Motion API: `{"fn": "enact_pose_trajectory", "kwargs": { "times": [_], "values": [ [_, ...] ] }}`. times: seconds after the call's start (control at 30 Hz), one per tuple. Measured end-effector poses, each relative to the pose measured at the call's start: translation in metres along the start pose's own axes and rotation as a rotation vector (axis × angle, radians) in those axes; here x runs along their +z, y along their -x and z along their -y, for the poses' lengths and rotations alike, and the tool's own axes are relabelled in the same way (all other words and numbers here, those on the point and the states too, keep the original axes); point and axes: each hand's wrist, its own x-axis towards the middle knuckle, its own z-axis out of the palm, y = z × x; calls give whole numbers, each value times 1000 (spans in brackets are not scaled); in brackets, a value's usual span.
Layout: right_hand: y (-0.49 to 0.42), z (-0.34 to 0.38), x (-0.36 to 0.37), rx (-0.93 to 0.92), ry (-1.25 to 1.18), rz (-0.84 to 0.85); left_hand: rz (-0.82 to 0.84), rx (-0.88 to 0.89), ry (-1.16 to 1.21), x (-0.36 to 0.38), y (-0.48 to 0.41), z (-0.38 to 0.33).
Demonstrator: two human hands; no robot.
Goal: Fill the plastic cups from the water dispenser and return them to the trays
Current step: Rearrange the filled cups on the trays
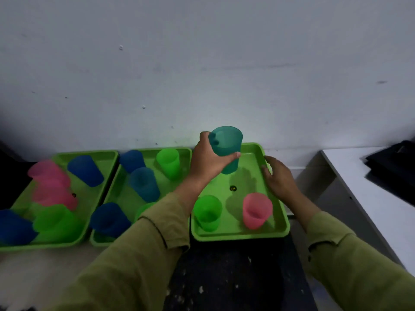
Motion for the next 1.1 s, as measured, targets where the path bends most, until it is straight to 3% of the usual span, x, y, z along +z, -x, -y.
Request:
{"fn": "enact_pose_trajectory", "kwargs": {
  "times": [0.27, 0.57, 0.83, 1.1],
  "values": [
    [69, 121, 31, -121, -5, -39, -65, 46, -15, -123, 64, 18],
    [167, 236, 114, -142, -69, -77, -76, 48, 5, -266, 155, 94],
    [231, 320, 198, -209, -103, 57, -132, -53, -33, -367, 223, 163],
    [219, 399, 262, -320, -139, 124, -202, -169, -5, -433, 228, 225]
  ]
}}
